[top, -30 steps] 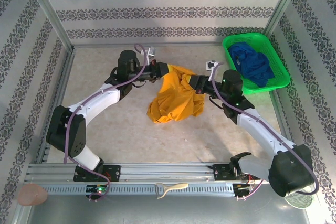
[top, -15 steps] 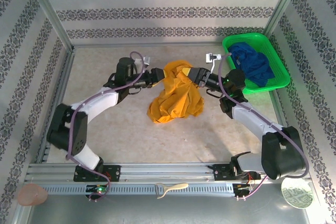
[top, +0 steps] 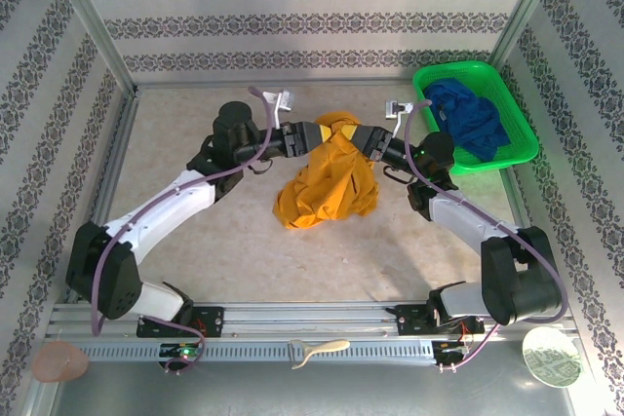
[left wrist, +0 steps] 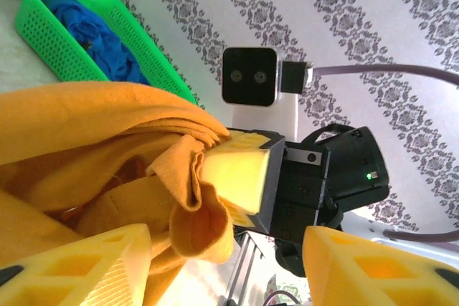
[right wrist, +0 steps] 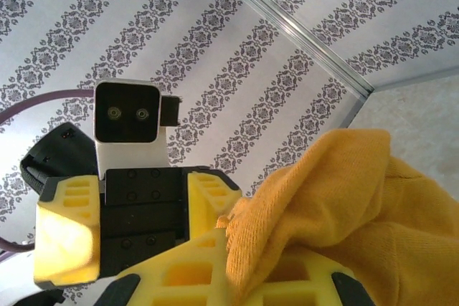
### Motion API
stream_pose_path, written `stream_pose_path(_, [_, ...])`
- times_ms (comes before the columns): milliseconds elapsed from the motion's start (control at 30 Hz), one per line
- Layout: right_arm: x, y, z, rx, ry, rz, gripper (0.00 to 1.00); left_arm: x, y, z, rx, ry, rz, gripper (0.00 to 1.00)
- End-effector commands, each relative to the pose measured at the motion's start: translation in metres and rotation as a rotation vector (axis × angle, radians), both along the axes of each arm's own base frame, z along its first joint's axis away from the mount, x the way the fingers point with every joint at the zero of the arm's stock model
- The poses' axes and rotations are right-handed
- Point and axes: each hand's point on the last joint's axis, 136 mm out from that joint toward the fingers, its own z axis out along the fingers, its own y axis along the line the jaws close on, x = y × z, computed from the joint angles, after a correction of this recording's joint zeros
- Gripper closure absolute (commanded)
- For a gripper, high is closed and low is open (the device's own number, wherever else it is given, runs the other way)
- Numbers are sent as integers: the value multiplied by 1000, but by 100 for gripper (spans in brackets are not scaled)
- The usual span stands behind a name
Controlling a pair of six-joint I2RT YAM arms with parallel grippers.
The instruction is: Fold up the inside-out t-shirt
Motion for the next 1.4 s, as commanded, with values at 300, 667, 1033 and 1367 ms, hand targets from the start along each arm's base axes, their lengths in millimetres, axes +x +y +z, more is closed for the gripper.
stream_pose_path(300, [2,0,0,16,-14,-16,100,4,-32,10,-44,-40,-84,84])
stream_pose_path(667, [-1,-29,-60,-159,110,-232,44,19,-25,68,-2,-35,-50,100])
stream_pose_path(1033, [-14,-75,-59,-458,58,-520,1,20,-15,67,70,-1,13,100])
stream_pose_path(1367, [-39,-38,-8,-562,-109,-446,12,20,-4,43,158,13,82,100])
